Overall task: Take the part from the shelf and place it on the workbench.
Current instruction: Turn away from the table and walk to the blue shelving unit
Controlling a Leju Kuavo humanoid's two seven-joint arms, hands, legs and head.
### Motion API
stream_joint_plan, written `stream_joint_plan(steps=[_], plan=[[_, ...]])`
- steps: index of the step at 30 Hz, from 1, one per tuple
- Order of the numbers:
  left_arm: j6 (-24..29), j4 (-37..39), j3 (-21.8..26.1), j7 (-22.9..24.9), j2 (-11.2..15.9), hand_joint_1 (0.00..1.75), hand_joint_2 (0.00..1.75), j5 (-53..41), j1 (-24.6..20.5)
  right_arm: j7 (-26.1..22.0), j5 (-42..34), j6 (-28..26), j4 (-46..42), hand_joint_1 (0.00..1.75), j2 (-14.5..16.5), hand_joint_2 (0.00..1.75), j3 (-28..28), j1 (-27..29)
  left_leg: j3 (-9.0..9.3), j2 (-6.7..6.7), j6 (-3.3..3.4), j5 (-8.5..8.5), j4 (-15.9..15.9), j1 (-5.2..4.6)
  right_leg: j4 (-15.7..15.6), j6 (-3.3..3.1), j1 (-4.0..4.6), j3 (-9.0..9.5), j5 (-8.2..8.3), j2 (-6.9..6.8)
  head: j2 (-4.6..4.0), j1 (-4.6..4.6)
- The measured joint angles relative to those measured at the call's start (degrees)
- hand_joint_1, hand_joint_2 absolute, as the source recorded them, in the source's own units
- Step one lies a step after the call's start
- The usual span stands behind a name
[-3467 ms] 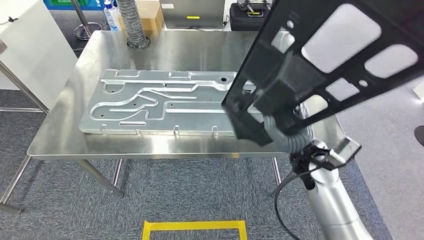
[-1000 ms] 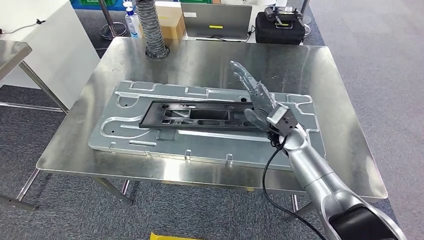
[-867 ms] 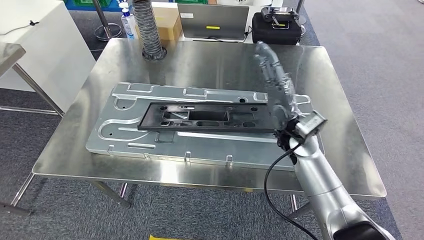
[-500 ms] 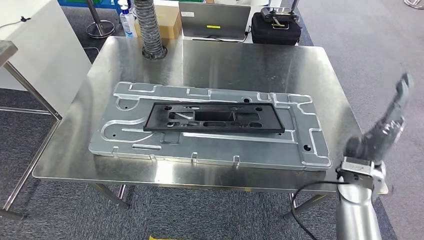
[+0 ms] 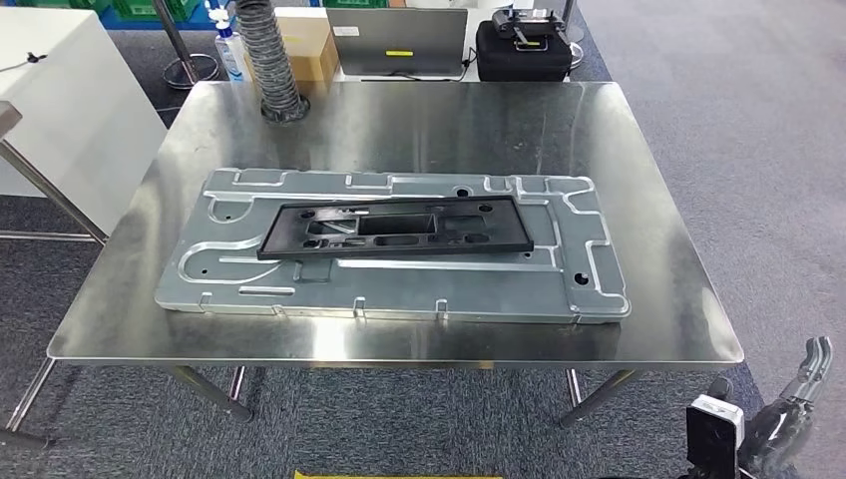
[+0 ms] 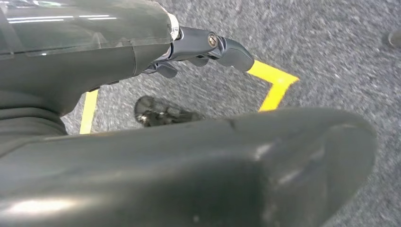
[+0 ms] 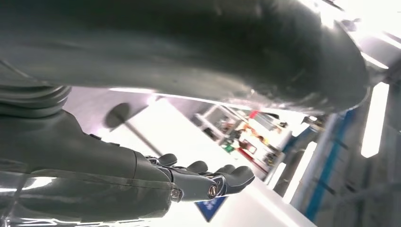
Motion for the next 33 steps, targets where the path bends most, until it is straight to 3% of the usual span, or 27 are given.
stream_joint_plan(steps=[1, 3, 5, 8, 9, 10, 11, 13, 14, 15, 16, 18, 20, 21, 23, 25, 26, 28, 29, 30, 31, 33], plan=[[0.03, 0.0, 0.0, 0.03, 0.0, 0.0, 0.0, -0.1, 0.01, 0.01, 0.7, 0.26, 0.53, 0.0, 0.01, 0.0, -0.66, 0.33, 1.58, -0.01, -0.06, 0.63, -1.55, 0.07, 0.07, 0.15, -0.05, -0.5, 0.38, 0.09, 0.0, 0.0], [0.08, 0.0, 0.0, 0.11, 0.01, 0.0, 0.0, -0.27, -0.07, 0.03, 2.25, 0.86, 1.45, 0.0, 0.01, 0.0, -1.8, 0.75, 7.15, -0.18, -0.06, 3.05, -9.73, 0.3, 0.42, 0.66, -0.16, -1.49, 1.11, 0.36, 0.0, 0.0], [0.09, 0.0, 0.0, 0.19, 0.01, 0.0, 0.0, -0.3, -0.17, 0.03, 3.65, 1.69, 2.22, 0.0, 0.01, 0.0, -2.69, 1.0, 10.73, -0.56, 0.32, 4.64, -15.76, 0.19, 0.87, 1.35, -0.06, -2.06, 1.71, 0.54, 0.0, 0.0], [0.18, 0.0, 0.01, 0.52, -0.02, 0.0, 0.0, -0.28, -0.1, -0.05, 6.24, 3.8, 4.1, 0.0, 0.08, 0.0, -4.24, 1.06, 10.69, -0.57, 1.52, 5.86, -16.58, -0.26, 0.63, 2.53, -0.26, -2.18, 2.84, 0.65, 0.0, 0.0], [0.23, -0.01, 0.01, 0.72, -0.03, 0.0, 0.0, -0.27, -0.14, -0.08, 7.0, 4.44, 4.99, 0.0, 0.19, 0.0, -4.87, 1.04, 10.32, -0.41, 1.95, 6.43, -16.67, -0.3, 0.84, 2.86, -0.44, -2.39, 2.51, 0.63, 0.0, 0.0], [0.28, 0.0, 0.02, 0.93, -0.05, 0.0, 0.0, -0.26, -0.17, -0.1, 7.69, 4.83, 6.03, 0.0, 0.33, 0.0, -5.58, 0.94, 9.79, -0.24, 2.35, 7.07, -16.79, -0.25, 1.84, 3.15, -0.55, -2.86, 1.17, 0.56, 0.0, 0.01], [0.33, 0.0, 0.03, 1.08, -0.07, 0.0, 0.0, -0.22, -0.19, -0.12, 8.24, 4.95, 7.13, 0.0, 0.45, 0.0, -6.25, 0.74, 9.14, -0.07, 2.67, 7.7, -16.88, -0.2, 4.03, 3.36, -0.63, -3.63, -1.23, 0.48, 0.0, 0.01], [0.4, 0.0, 0.06, 1.23, -0.07, 0.0, 0.0, -0.15, -0.12, -0.16, 9.26, 4.95, 9.71, 0.0, 0.58, 0.0, -7.53, 0.25, 7.75, 0.17, 3.01, 8.78, -16.83, -0.4, 11.18, 3.65, -0.67, -5.47, -7.2, 0.31, 0.0, 0.01], [0.42, 0.0, 0.1, 1.24, -0.07, 0.0, 0.0, -0.09, -0.07, -0.16, 9.81, 4.94, 11.13, 0.0, 0.62, 0.0, -8.16, 0.02, 7.04, 0.26, 3.08, 9.32, -16.79, -0.53, 14.55, 3.72, -0.68, -5.98, -8.98, 0.29, 0.0, 0.0], [0.42, 0.0, 0.15, 1.24, -0.08, 0.0, 0.0, -0.01, -0.05, -0.13, 10.43, 4.95, 12.55, 0.0, 0.66, 0.0, -8.82, -0.19, 6.33, 0.35, 3.09, 9.85, -16.75, -0.65, 16.47, 3.68, -0.67, -5.75, -9.5, 0.27, 0.0, 0.0], [0.42, 0.0, 0.23, 1.24, -0.1, 0.0, 0.0, 0.08, -0.04, -0.09, 11.15, 4.93, 14.18, 0.0, 0.69, 0.0, -9.61, -0.46, 5.64, 0.4, 3.05, 10.34, -16.7, -0.73, 16.24, 3.55, -0.62, -4.48, -8.86, 0.26, 0.0, 0.0], [0.42, 0.0, 0.45, 1.24, -0.25, 0.0, 0.0, 0.25, 0.0, -0.08, 12.84, 4.58, 18.18, 0.0, 0.76, 0.0, -11.58, -1.28, 4.48, 0.45, 2.88, 11.25, -16.62, -0.8, 9.71, 3.02, -0.34, 1.19, -6.51, 0.15, 0.0, 0.0], [0.42, 0.01, 0.72, 1.25, -0.54, 0.0, 0.0, 0.32, 0.05, -0.13, 14.66, 3.77, 23.41, 0.0, 0.84, 0.0, -14.05, -2.58, 3.87, 0.53, 2.42, 12.05, -16.59, -0.8, 1.35, 2.26, 0.27, 6.93, -5.9, -0.19, 0.0, -0.01], [0.42, 0.01, 0.84, 1.26, -0.66, 0.0, 0.0, 0.34, 0.06, -0.14, 15.56, 3.08, 26.36, 0.0, 0.86, 0.0, -15.36, -3.28, 3.77, 0.59, 2.11, 12.42, -16.61, -0.73, -1.0, 1.9, 0.58, 8.33, -6.05, -0.32, 0.0, -0.02], [0.42, 0.01, 1.01, 1.3, -0.8, 0.0, 0.0, 0.34, 0.08, -0.16, 16.9, 1.5, 32.04, 0.0, 0.85, 0.0, -17.93, -4.28, 3.7, 0.68, 1.45, 13.18, -16.79, -0.55, -2.06, 1.23, 0.88, 8.4, -5.66, -0.38, 0.0, -0.03], [0.42, 0.01, 1.06, 1.32, -0.83, 0.0, 0.0, 0.3, 0.18, 0.09, 18.24, 0.13, 37.4, 0.0, 0.84, 0.0, -20.08, -4.86, 3.04, 0.44, 0.97, 12.1, -15.78, -0.45, -2.78, 0.4, 0.72, 7.9, -4.47, -0.48, 0.0, -0.02], [0.42, 0.01, 1.07, 1.32, -0.84, 0.0, 0.0, 0.27, 0.26, 0.7, 19.25, -0.43, 40.25, 0.0, 0.78, 0.0, -20.96, -5.16, 2.32, 0.26, 0.79, 10.15, -14.0, -0.41, -3.12, 0.0, 0.61, 7.43, -3.75, -0.48, 0.0, -0.02], [0.4, 0.01, 1.07, 1.34, -0.86, 0.0, 0.0, 0.16, 0.28, 3.4, 21.72, -1.32, 46.73, 0.0, 0.35, 0.0, -22.57, -5.72, 0.36, 0.0, 0.5, 4.67, -7.55, -0.21, -3.23, -0.44, 0.67, 6.2, -2.58, -0.41, 0.0, -0.02], [0.39, 0.01, 1.07, 1.38, -0.87, 0.0, 0.0, 0.06, 0.28, 5.25, 22.87, -1.62, 50.1, 0.0, 0.02, 0.0, -23.27, -5.86, -0.35, -0.01, 0.31, 2.84, -4.06, -0.09, -3.11, -0.46, 0.74, 5.47, -2.08, -0.42, 0.0, -0.02], [0.38, 0.01, 1.07, 1.45, -0.87, 0.0, 0.0, -0.06, 0.28, 6.92, 23.72, -1.79, 53.08, 0.0, -0.25, 0.0, -23.8, -5.94, -0.48, -0.01, 0.12, 2.28, -1.65, 0.02, -2.92, -0.42, 0.78, 4.65, -1.6, -0.44, 0.0, -0.02], [0.37, 0.01, 1.07, 1.51, -0.87, 0.0, 0.0, -0.16, 0.29, 8.19, 24.33, -1.91, 55.78, 0.0, -0.41, 0.0, -24.2, -6.01, 0.24, -0.01, -0.04, 2.98, -0.99, 0.15, -2.6, -0.33, 0.79, 3.72, -1.14, -0.44, 0.0, -0.02], [0.33, 0.01, 1.07, 1.61, -0.87, 0.0, 0.0, -0.28, 0.24, 9.92, 25.14, -1.99, 59.65, 0.0, -0.49, 0.0, -24.72, -6.22, 4.53, -0.02, -0.2, 5.88, -5.58, 0.46, -1.62, -0.05, 0.77, 1.79, -0.35, -0.32, 0.0, -0.03]])
